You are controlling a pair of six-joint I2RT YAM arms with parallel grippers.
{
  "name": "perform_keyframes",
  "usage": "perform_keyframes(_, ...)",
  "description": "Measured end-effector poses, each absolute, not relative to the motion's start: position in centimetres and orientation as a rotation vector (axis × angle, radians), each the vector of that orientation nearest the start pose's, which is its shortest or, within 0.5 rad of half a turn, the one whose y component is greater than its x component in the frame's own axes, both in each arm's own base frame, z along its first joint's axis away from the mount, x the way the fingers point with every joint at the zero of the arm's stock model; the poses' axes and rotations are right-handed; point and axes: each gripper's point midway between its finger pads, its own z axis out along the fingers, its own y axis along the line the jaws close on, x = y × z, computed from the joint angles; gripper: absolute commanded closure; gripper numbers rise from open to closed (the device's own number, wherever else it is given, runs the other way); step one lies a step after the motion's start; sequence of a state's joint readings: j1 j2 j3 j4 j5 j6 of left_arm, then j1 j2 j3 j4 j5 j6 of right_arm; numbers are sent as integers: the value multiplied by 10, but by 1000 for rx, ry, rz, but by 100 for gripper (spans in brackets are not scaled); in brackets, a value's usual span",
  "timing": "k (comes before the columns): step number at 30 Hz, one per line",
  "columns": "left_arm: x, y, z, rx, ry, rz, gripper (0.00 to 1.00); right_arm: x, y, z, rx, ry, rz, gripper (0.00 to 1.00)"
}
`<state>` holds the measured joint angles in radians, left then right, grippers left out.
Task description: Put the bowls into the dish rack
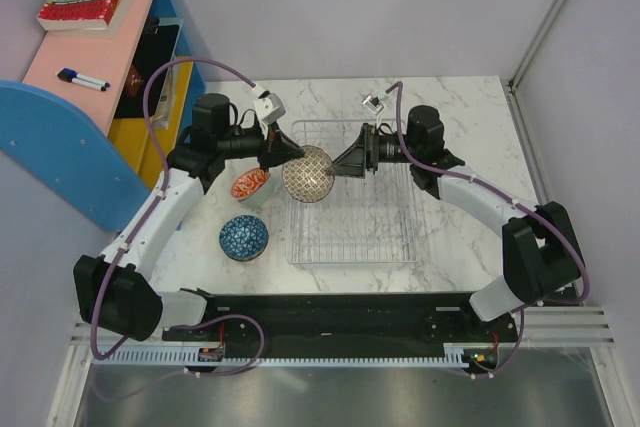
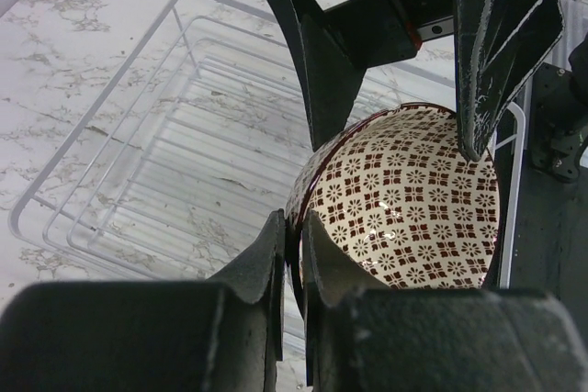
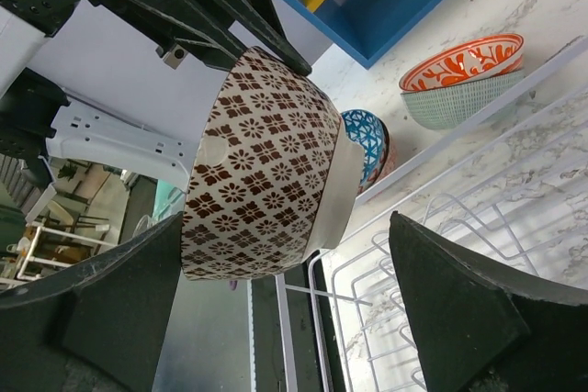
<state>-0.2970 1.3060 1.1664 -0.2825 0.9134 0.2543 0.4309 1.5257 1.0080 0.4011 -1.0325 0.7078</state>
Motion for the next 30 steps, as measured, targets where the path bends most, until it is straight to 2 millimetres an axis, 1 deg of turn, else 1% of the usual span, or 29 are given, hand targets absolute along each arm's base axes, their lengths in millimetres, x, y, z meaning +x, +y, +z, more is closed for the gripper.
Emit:
perform_keyframes(5,305,-231,280,1057,1613,-904,98,282,313,255,-635,1854,1679,2)
perform_keyframes(13,302,-234,282,1067,1605,-906,98,269,324,251,-677,1864,1752,4)
perform_keyframes(19,300,-234,275,1067,1618,-912,98,263,327,248,-680,1871,1795,14)
perform_keyframes(22,300,-234,273,1066,1618,-910,98,262,327,250,-684,1862,1801,25)
perform_keyframes(24,300,-234,273,1065,1617,-906,98,262,327,249,-676,1870,1806,39)
perform_keyframes(25,301,-233,274,1064,1615,-901,98,262,327,248,-670,1873,1806,47)
perform_keyframes(26,301,-233,274,1064,1610,-896,98,262,327,247,-661,1879,1809,68)
perform_keyframes(29,301,-233,273,1065,1608,-885,98,261,327,246,-650,1885,1823,100)
perform_keyframes(30,301,-233,272,1063,1610,-881,96,261,327,246,-649,1886,1827,100)
